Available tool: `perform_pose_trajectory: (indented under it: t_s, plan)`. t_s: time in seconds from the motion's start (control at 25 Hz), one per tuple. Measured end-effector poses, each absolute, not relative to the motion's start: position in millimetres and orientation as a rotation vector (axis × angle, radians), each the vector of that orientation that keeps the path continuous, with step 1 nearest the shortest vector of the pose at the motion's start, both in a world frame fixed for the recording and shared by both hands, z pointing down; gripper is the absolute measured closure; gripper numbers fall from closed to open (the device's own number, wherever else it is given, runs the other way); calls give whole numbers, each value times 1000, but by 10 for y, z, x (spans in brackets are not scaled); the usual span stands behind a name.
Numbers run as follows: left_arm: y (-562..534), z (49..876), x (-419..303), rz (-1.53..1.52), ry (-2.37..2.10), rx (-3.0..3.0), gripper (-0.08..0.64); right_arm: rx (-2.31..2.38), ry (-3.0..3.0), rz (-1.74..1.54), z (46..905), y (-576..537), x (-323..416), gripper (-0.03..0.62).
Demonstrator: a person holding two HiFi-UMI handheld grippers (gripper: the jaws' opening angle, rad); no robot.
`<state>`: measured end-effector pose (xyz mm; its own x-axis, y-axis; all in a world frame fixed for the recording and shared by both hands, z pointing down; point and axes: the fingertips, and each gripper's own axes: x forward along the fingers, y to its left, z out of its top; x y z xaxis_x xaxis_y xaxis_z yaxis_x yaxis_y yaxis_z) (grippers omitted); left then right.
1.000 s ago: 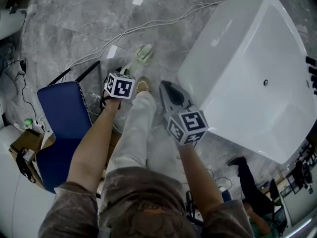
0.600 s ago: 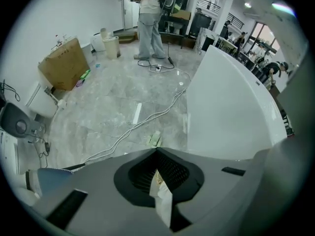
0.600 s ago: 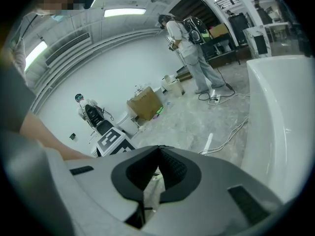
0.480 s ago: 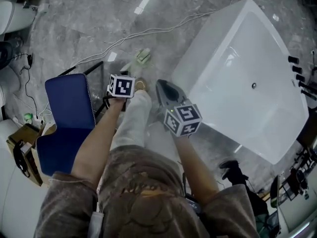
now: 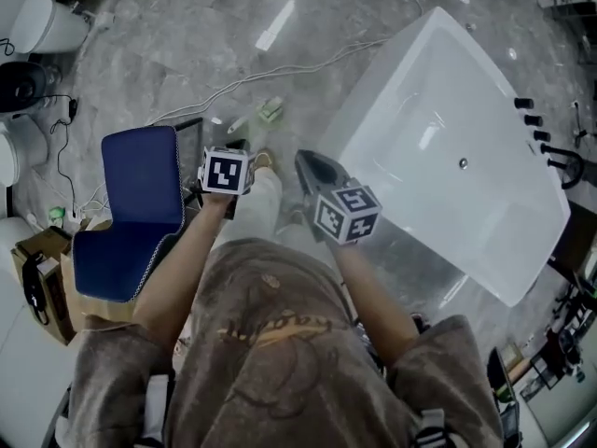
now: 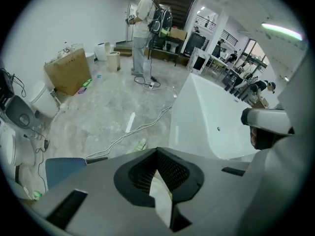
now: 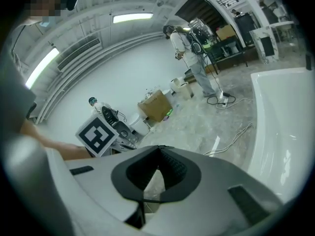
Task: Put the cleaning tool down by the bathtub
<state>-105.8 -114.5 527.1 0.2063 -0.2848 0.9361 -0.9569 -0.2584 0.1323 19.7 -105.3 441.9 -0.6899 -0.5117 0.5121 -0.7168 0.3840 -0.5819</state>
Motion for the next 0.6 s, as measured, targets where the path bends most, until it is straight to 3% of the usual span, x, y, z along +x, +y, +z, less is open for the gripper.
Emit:
perform_pose_trajectory:
  t_s: [0.6]
  plan:
    - [-423,3746,-512,889,-1104,2032,554,1008,-2554,1028,3308,-336,343,592]
